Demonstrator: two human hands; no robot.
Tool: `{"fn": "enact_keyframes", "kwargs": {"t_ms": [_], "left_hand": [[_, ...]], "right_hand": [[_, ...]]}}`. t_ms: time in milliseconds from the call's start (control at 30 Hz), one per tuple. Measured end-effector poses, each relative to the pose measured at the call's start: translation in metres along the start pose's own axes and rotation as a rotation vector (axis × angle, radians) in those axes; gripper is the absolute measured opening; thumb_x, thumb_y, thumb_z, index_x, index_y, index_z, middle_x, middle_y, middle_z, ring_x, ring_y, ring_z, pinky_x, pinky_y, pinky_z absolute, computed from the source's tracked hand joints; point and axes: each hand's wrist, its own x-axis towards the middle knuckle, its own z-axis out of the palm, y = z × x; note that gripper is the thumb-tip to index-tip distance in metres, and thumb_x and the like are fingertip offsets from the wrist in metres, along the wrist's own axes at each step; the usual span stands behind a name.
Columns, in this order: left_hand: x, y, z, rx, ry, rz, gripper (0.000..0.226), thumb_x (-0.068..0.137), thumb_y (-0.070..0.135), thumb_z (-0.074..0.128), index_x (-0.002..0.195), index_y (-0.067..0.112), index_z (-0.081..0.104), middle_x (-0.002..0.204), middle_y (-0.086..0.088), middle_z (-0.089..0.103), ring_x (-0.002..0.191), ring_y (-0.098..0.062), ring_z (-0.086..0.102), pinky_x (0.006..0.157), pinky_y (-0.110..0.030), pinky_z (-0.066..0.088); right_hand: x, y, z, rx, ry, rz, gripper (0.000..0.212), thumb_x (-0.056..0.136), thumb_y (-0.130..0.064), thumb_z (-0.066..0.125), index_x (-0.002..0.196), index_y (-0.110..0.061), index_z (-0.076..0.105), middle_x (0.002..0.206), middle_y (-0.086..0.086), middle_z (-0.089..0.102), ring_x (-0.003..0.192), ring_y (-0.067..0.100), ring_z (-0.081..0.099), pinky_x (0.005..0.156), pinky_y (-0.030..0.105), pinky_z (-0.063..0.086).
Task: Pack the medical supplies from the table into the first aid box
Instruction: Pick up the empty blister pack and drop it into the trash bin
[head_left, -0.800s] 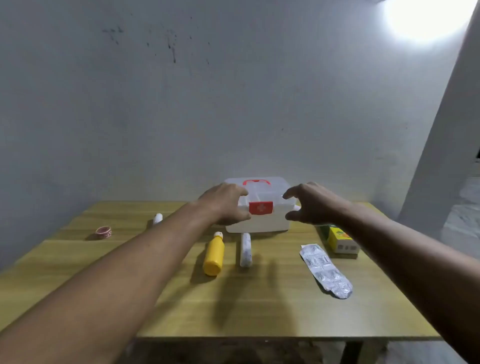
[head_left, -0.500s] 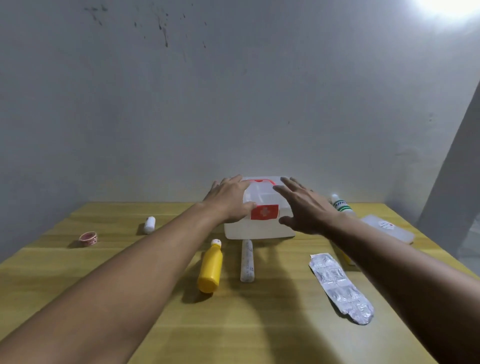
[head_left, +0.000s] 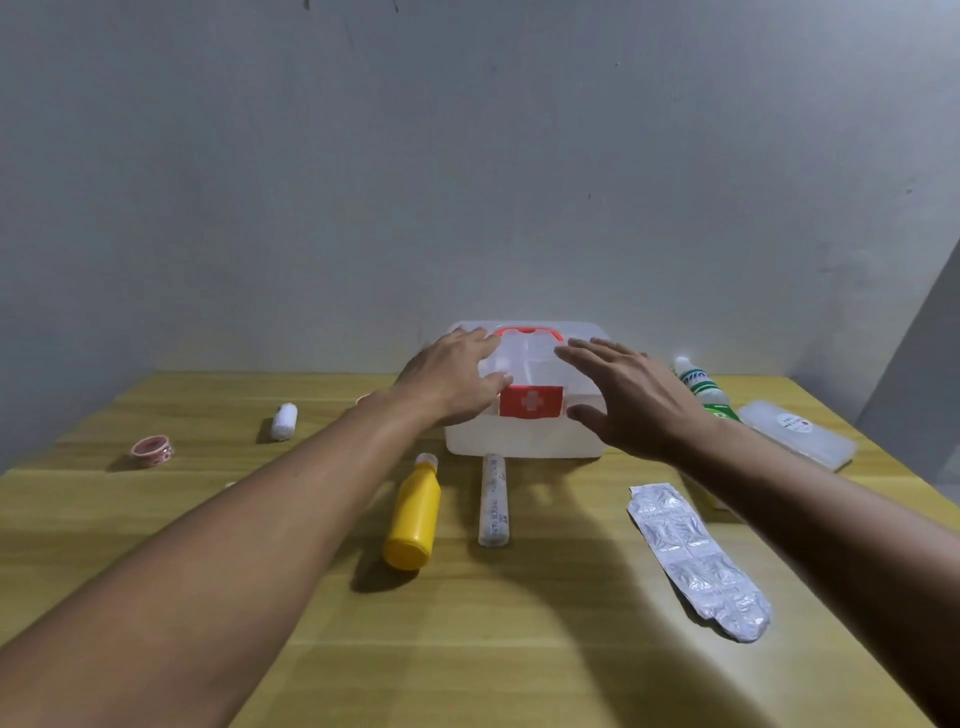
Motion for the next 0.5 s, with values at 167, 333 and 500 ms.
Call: {"fn": "enact_keyframes", "kwargs": {"t_ms": [167,333,500], "left_hand": [[-0.016,0.027,0.005,0.116,0.177,0.126,0.062,0.091,0.04,0.05,0.144,0.012,0.037,0.157,-0.008,0.029,0.148,-0.023,0.016,0.119,-0.054,0.005],[-0.049,0.082,0.031,-0.003,0.326,0.47,0.045,0.078,0.037,0.056,0.111,0.007,0.066,0.119,-0.013,0.066,0.115,-0.031,0.058,0.105,-0.037,0.037],[-0.083,0.139,0.078,-0.034,-0.092,0.511,0.06,0.08,0.056,0.045,0.118,0.012,0.061,0.124,-0.007,0.062,0.118,-0.027,0.052,0.102,-0.038,0.04]], "right_hand": [[-0.03,0.01,-0.008,0.062,0.015,0.078,0.072,0.085,-0.032,0.068,0.147,-0.018,0.033,0.153,0.007,0.036,0.138,0.026,0.036,0.108,0.042,0.034],[-0.082,0.042,-0.024,0.079,-0.003,0.262,0.06,0.081,-0.027,0.069,0.136,-0.019,0.047,0.135,0.009,0.057,0.117,0.032,0.056,0.089,0.038,0.045],[-0.147,0.077,-0.031,-0.006,-0.122,0.431,0.041,0.085,-0.032,0.064,0.121,-0.015,0.059,0.122,0.01,0.064,0.112,0.031,0.057,0.086,0.039,0.048]]}}
